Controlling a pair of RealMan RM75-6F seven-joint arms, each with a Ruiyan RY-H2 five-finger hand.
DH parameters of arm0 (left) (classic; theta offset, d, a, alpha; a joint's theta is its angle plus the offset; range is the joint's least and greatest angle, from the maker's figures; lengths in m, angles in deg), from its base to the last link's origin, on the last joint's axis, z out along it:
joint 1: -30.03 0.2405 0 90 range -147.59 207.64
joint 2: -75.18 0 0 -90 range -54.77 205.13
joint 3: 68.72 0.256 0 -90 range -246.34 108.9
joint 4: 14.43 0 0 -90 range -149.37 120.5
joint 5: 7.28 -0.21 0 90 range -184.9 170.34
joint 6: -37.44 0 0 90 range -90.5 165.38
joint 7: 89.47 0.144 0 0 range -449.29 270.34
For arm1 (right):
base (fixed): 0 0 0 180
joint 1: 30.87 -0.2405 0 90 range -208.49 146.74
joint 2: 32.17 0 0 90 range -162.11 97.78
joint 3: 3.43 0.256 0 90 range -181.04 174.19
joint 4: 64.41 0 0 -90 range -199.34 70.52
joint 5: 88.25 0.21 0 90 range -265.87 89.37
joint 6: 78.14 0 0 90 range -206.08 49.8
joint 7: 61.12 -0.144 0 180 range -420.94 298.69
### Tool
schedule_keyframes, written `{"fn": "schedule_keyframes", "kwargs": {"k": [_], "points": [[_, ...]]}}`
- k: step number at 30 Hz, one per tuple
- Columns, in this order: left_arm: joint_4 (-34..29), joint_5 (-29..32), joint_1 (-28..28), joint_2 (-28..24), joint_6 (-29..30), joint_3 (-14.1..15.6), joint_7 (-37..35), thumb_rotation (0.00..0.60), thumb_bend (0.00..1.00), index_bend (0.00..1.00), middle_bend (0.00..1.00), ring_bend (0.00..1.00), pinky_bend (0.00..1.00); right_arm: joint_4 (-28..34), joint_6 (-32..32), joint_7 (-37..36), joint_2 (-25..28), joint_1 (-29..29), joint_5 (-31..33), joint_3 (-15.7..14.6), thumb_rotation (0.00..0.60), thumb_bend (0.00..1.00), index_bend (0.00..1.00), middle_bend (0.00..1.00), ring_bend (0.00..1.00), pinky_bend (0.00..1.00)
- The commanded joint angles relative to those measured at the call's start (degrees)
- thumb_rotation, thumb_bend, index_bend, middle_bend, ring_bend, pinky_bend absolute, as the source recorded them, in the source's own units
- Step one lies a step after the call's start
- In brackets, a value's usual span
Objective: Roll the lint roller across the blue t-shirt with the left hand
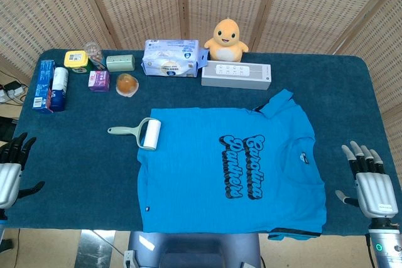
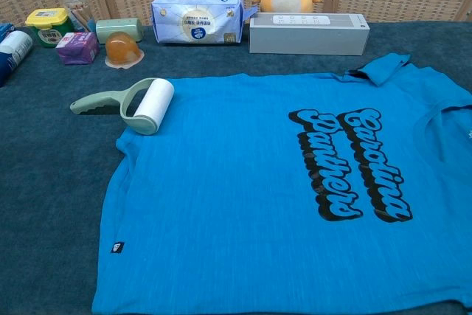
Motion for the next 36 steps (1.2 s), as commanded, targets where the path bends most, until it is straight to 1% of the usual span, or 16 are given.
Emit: {"fn": "schedule_keyframes", "kwargs": {"k": [1,7,11,15,16,17,18,20,23,30,32,36], "points": [[-0.12,-0.36,0.07,-0.09,0.05,0.21,-0.26,0.6,0.09,0.0,0.0,0.0,0.08,-0.15,-0.29,-0.03,-0.12,0.08,-0.27,-0.04,0.6,0.0,0.0,0.0,0.0,0.03],[0.19,0.06,-0.82,-0.11,-2.06,0.34,-0.45,0.6,0.08,0.0,0.0,0.0,0.08,-0.38,-0.39,-0.42,-0.14,0.15,-0.41,-0.12,0.6,0.0,0.0,0.0,0.0,0.03],[0.02,1.58,-3.07,-0.48,-5.54,-0.81,-0.46,0.6,0.08,0.0,0.0,0.0,0.08,-1.51,1.32,-0.81,-0.56,-0.48,1.13,0.33,0.6,0.0,0.0,0.0,0.0,0.03],[0.97,4.51,-7.51,-1.54,-13.65,-2.41,-2.92,0.6,0.08,0.0,0.0,0.0,0.08,-2.89,4.52,-0.4,-1.37,-1.84,4.26,1.38,0.6,0.0,0.0,0.0,0.0,0.03],[1.5,5.11,-9.28,-1.89,-16.89,-2.78,-4.15,0.6,0.08,0.0,0.0,0.0,0.08,-3.22,5.3,-0.2,-1.58,-2.16,5.05,1.61,0.6,0.0,0.0,0.0,0.0,0.03],[3.4,5.24,-13.63,-1.86,-23.72,-3.7,-6.8,0.6,0.08,0.0,0.0,0.0,0.08,-3.88,6.41,0.4,-1.91,-2.45,6.56,1.89,0.6,0.0,0.0,0.0,0.0,0.03],[4.97,5.58,-15.75,-1.63,-27.06,-4.27,-8.83,0.6,0.08,0.0,0.0,0.0,0.08,-3.89,6.65,0.59,-2.0,-2.55,7.06,2.06,0.6,0.0,0.0,0.0,0.0,0.03],[7.45,5.61,-18.67,-0.87,-31.6,-4.82,-12.9,0.6,0.08,0.0,0.0,0.0,0.08,-3.7,6.45,0.8,-2.01,-2.55,7.35,2.24,0.6,0.0,0.0,0.0,0.0,0.03],[11.24,4.64,-22.2,1.05,-36.27,-5.05,-17.49,0.6,0.08,0.0,0.0,0.0,0.08,-3.6,6.22,0.69,-1.9,-2.56,7.28,2.28,0.6,0.0,0.0,0.0,0.0,0.03],[20.36,1.63,-28.16,7.89,-41.18,-4.67,-24.28,0.6,0.08,0.0,0.0,0.0,0.08,-3.94,6.9,-0.89,-1.36,-2.78,7.97,2.55,0.6,0.0,0.0,0.0,0.0,0.03],[22.22,0.93,-29.55,9.71,-42.11,-4.39,-25.92,0.6,0.08,0.0,0.0,0.0,0.08,-4.21,6.98,-1.51,-1.19,-2.77,8.37,2.76,0.6,0.0,0.0,0.0,0.0,0.03],[24.37,0.13,-31.4,11.7,-43.55,-3.57,-27.6,0.6,0.08,0.0,0.0,0.0,0.08,-4.89,8.22,-2.72,-1.1,-3.05,9.47,2.99,0.6,0.0,0.0,0.0,0.0,0.03]]}}
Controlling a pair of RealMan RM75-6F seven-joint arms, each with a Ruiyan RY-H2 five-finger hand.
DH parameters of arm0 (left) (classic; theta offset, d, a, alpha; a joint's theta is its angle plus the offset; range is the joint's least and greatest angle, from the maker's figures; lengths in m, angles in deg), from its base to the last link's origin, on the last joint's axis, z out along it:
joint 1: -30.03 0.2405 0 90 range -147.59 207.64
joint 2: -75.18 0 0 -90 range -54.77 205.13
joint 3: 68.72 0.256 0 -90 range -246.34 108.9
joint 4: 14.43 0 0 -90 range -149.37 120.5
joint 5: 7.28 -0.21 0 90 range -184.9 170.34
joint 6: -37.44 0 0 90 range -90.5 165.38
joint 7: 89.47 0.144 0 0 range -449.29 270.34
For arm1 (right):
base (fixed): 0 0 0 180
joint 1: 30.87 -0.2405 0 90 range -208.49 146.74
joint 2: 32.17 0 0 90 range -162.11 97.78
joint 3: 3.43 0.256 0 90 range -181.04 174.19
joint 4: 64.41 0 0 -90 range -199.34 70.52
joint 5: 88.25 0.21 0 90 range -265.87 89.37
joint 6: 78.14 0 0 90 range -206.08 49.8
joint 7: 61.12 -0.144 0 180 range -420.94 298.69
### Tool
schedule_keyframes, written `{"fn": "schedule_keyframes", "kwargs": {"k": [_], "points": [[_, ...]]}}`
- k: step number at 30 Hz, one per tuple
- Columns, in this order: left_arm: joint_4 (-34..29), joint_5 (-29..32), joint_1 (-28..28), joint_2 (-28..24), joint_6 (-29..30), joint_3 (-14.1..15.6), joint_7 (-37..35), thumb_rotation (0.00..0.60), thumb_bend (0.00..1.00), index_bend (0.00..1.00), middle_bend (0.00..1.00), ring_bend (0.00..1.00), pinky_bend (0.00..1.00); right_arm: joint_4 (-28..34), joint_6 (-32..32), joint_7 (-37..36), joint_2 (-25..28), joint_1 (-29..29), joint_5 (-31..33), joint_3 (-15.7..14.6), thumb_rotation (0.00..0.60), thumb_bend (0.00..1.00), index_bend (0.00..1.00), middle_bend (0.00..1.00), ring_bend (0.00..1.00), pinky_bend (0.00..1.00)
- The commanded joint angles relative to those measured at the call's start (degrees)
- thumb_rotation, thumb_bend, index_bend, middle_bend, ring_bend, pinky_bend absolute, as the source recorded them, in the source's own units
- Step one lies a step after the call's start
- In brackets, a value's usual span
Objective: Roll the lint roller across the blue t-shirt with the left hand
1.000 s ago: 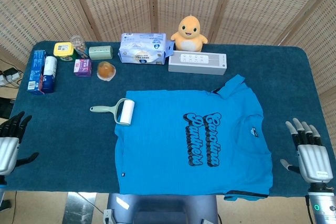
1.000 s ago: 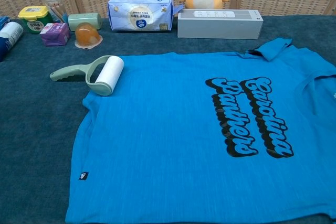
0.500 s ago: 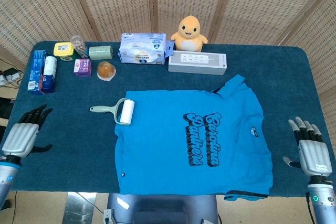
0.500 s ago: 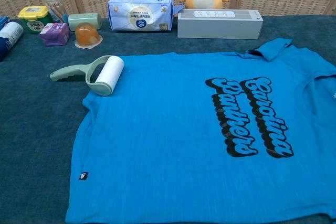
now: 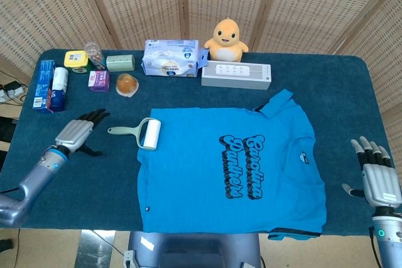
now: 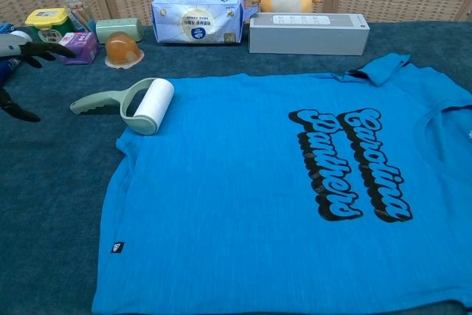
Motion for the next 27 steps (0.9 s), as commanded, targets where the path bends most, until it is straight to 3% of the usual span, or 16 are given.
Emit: {"fn": "schedule_keyframes", "kwargs": {"k": [1,7,12,17,27], "points": [[1.66,-0.69,-1.65,1.64,-1.52,0.71,-1.13,0.6,0.08,0.0,0.0,0.0,0.08,-0.54,1.52,-1.2,0.12,-0.35,1.05,0.16,0.6,0.0,0.0,0.0,0.0,0.03],[3.93,-0.01,-4.18,3.74,-4.05,0.68,-2.14,0.6,0.08,0.0,0.0,0.0,0.08,-1.52,3.91,-2.68,0.25,-1.04,2.67,0.43,0.6,0.0,0.0,0.0,0.0,0.03],[5.36,-0.25,-8.21,5.32,-8.35,0.85,-2.63,0.6,0.08,0.01,0.06,0.0,0.08,-1.81,4.23,-3.41,0.35,-1.15,3.12,0.58,0.6,0.0,0.0,0.0,0.0,0.03],[6.48,-0.03,-10.53,6.5,-10.6,1.35,-0.8,0.6,0.08,0.1,0.09,0.02,0.08,-1.64,3.85,-3.81,0.54,-1.02,3.09,0.61,0.6,0.0,0.0,0.0,0.0,0.03],[6.25,2.7,-11.49,7.56,-10.86,1.6,4.16,0.6,0.08,0.18,0.18,0.07,0.09,-1.69,3.86,-4.24,0.68,-1.03,3.32,0.63,0.6,0.0,0.0,0.0,0.0,0.03]]}}
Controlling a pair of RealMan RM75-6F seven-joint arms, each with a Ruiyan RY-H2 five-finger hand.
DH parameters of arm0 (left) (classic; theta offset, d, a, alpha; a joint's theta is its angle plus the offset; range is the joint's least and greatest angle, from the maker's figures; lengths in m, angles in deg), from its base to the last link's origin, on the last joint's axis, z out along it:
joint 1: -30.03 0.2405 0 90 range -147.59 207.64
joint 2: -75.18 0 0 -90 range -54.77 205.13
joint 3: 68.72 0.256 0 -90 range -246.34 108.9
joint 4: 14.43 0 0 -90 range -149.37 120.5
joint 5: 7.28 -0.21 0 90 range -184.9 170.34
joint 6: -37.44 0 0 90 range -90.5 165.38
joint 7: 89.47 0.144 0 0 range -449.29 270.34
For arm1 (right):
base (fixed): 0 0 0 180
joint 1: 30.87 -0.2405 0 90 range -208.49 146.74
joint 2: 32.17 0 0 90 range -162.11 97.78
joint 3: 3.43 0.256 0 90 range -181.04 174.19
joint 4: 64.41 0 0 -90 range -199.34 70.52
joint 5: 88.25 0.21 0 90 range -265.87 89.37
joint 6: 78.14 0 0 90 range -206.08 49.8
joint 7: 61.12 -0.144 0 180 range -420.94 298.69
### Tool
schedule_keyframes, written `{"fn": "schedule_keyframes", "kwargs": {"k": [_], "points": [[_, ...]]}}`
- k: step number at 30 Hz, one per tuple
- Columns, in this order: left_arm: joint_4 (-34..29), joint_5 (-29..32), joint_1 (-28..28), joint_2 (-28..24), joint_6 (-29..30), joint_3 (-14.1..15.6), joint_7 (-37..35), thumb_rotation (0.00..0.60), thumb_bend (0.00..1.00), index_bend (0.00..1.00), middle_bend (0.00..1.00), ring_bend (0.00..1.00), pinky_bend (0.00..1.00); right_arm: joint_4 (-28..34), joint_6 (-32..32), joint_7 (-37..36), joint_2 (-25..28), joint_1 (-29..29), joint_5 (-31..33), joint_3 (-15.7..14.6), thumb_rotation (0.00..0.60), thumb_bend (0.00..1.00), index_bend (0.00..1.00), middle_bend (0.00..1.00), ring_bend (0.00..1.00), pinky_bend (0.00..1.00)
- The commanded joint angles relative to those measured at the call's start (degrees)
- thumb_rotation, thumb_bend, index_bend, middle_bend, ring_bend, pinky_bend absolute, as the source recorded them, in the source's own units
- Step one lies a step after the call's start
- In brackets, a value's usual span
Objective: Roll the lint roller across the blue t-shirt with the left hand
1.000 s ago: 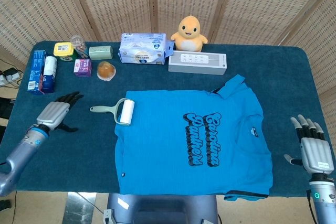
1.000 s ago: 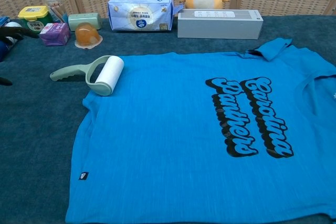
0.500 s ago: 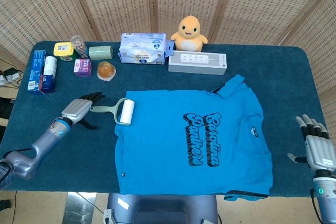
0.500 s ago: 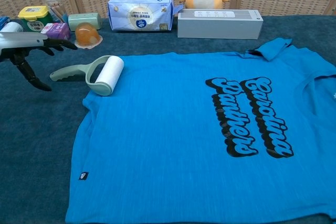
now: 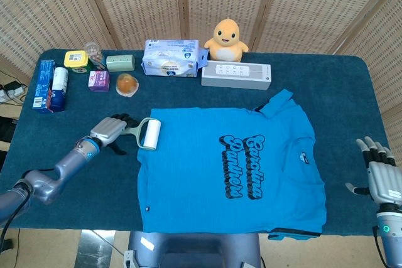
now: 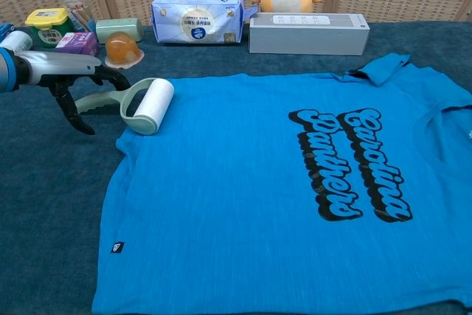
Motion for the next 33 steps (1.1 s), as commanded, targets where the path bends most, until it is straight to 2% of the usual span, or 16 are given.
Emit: {"fn": "schedule_keyframes", "kwargs": {"k": [1,7,14,20,26,30,33], "points": [[0.0,1.17,0.04,0.34,0.39,0.09,2.02,0.6,0.08,0.18,0.18,0.07,0.1,0.0,0.0,-0.03,0.0,-0.01,0.05,0.0,0.6,0.0,0.0,0.0,0.0,0.03],[0.82,5.94,0.25,2.35,0.69,-0.28,8.76,0.6,0.08,0.22,0.23,0.11,0.19,0.0,0.24,-0.24,0.03,-0.12,0.02,-0.09,0.6,0.0,0.0,0.0,0.0,0.03],[0.42,12.43,0.26,4.71,2.84,-1.23,17.28,0.6,0.08,0.35,0.44,0.29,0.32,0.04,0.23,-0.66,0.18,-0.11,0.16,-0.02,0.6,0.0,0.0,0.0,0.0,0.03],[-0.17,17.34,0.51,6.62,6.57,-1.81,24.8,0.6,0.08,0.5,0.57,0.37,0.32,0.26,0.01,-0.65,0.28,-0.05,-0.05,-0.14,0.6,0.0,0.0,0.0,0.0,0.03],[-0.51,20.27,0.72,8.37,9.62,-2.61,28.45,0.6,0.08,0.64,0.72,0.5,0.36,0.46,-0.27,-0.69,0.41,0.05,-0.09,-0.15,0.6,0.0,0.0,0.0,0.0,0.03],[-0.12,21.1,0.83,9.56,11.32,-2.88,30.07,0.6,0.08,0.69,0.79,0.56,0.4,0.38,-0.18,-0.75,0.43,0.02,0.07,-0.12,0.6,0.0,0.0,0.0,0.0,0.03],[0.32,21.52,0.89,10.4,11.91,-3.06,30.49,0.6,0.09,0.73,0.84,0.63,0.51,0.31,-0.17,-0.78,0.44,0.01,0.12,-0.11,0.6,0.0,0.0,0.0,0.0,0.03]]}}
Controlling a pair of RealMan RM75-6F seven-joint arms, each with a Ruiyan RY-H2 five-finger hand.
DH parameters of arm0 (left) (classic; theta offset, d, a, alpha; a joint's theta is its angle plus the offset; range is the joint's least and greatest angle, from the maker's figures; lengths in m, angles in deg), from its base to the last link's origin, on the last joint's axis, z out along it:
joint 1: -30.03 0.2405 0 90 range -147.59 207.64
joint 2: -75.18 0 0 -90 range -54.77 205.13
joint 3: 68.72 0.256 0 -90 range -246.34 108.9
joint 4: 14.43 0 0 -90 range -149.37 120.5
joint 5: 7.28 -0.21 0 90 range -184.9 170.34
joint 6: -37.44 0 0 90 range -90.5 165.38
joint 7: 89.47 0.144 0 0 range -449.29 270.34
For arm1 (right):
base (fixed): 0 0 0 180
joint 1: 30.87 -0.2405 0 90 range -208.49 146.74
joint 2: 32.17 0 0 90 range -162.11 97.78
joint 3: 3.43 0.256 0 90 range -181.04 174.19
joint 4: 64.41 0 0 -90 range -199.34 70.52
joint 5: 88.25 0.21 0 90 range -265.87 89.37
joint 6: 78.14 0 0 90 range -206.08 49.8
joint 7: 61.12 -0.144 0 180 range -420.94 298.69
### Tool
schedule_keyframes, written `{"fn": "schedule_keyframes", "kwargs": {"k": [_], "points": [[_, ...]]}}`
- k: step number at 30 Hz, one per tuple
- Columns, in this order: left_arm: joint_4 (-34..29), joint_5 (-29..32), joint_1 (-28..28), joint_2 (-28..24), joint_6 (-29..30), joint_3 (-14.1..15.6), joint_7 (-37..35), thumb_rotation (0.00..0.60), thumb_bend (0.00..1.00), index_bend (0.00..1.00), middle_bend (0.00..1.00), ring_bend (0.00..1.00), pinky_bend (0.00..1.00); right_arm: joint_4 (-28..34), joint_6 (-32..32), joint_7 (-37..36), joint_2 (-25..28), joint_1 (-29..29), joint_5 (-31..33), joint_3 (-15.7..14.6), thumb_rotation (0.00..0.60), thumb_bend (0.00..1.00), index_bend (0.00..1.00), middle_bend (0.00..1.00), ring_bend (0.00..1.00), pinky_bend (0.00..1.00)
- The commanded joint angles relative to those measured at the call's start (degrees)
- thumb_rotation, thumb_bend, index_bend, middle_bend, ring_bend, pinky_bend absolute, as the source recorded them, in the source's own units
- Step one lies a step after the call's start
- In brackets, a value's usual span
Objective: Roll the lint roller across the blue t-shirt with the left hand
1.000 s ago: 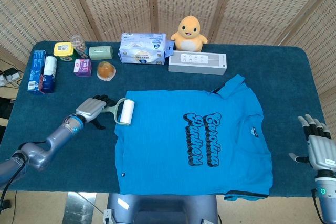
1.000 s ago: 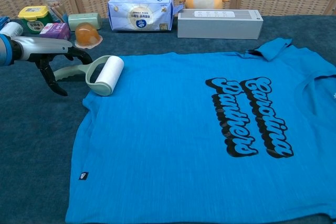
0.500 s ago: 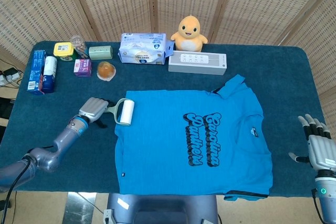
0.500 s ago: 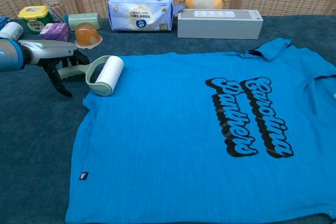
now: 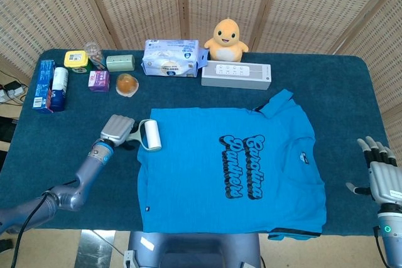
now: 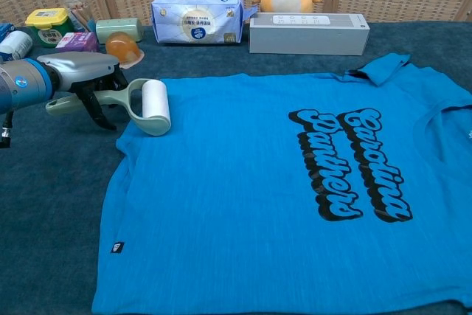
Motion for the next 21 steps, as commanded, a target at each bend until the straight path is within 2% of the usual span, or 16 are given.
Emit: {"fn": "schedule_keyframes", "kwargs": {"k": [1,5,13,15,18,21], "points": [[0.46,-0.02,0.07,0.78,1.13,-0.53,-0.12,0.6,0.09,0.74,0.86,0.66,0.57,-0.01,0.01,-0.1,0.01,0.0,0.03,0.01,0.6,0.0,0.0,0.0,0.0,0.03],[2.21,-2.46,0.21,2.03,3.63,-0.75,-1.21,0.6,0.1,0.75,0.92,0.74,0.76,-0.02,0.06,-0.24,0.06,-0.02,0.01,-0.02,0.6,0.0,0.0,0.0,0.0,0.03],[4.29,-4.47,0.4,3.45,5.88,-0.93,-1.29,0.6,0.13,0.82,1.0,0.85,0.92,0.06,0.07,-0.28,0.09,-0.03,0.01,-0.07,0.6,0.0,0.0,0.0,0.0,0.03],[4.42,-4.89,0.52,3.68,6.53,-1.09,-1.6,0.6,0.2,0.84,1.0,0.87,0.95,0.09,0.12,-0.33,0.12,-0.04,0.0,-0.1,0.6,0.0,0.0,0.0,0.0,0.03],[4.73,-5.63,0.67,3.92,6.85,-1.32,-2.96,0.6,0.37,0.88,1.0,0.9,0.99,0.19,0.19,-0.35,0.22,-0.06,0.01,-0.13,0.6,0.0,0.0,0.0,0.0,0.03],[4.45,-6.27,0.78,3.71,6.16,-1.57,-5.56,0.6,0.58,0.92,1.0,0.92,1.0,0.34,0.24,-0.62,0.32,-0.03,-0.05,-0.17,0.6,0.0,0.0,0.0,0.0,0.03]]}}
